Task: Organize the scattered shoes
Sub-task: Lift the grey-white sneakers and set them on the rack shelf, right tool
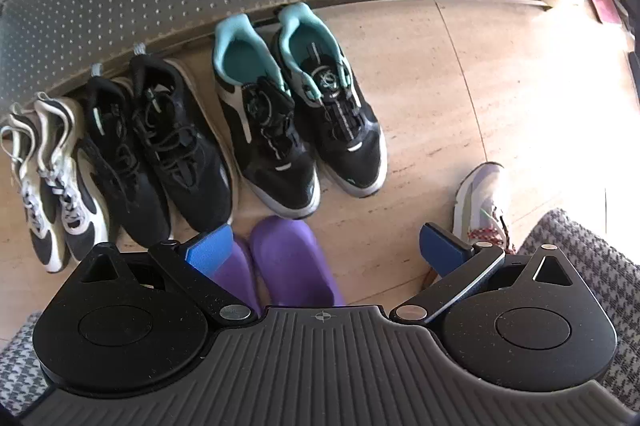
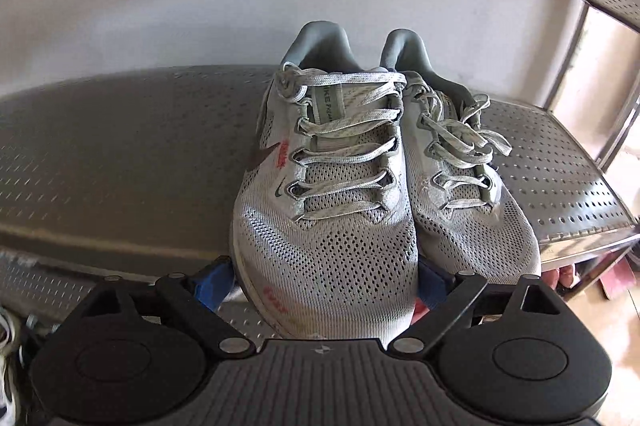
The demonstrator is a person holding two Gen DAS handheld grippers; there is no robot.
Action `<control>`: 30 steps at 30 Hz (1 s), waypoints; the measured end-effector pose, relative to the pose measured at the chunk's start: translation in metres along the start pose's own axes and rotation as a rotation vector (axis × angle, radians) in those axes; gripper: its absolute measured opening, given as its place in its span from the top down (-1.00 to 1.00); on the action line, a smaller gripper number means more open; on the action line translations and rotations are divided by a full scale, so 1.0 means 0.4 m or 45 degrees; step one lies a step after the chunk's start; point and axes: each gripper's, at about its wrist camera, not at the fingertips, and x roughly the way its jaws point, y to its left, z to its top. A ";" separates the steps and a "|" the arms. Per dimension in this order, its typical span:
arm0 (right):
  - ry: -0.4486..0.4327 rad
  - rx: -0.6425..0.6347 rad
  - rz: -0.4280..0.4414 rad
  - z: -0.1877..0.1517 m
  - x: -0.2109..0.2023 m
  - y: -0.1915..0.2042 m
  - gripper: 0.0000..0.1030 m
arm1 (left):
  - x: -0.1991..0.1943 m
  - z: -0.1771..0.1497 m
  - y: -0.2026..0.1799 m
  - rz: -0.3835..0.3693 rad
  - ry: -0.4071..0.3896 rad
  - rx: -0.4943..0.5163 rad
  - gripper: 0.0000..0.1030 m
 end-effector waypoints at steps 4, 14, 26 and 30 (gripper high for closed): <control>0.011 -0.015 -0.024 0.005 0.041 -0.040 -0.76 | 0.011 0.013 0.013 0.017 0.009 -0.015 -0.98; -0.001 -0.057 -0.119 0.006 0.066 -0.187 -0.75 | 0.050 0.055 0.033 0.040 0.058 -0.035 -0.98; -0.010 0.012 -0.229 0.006 0.109 -0.328 -0.78 | 0.076 0.108 0.082 0.092 0.076 -0.107 -0.98; 0.019 0.000 -0.253 -0.007 0.097 -0.325 -0.75 | 0.066 0.097 0.074 0.081 0.065 -0.091 -0.98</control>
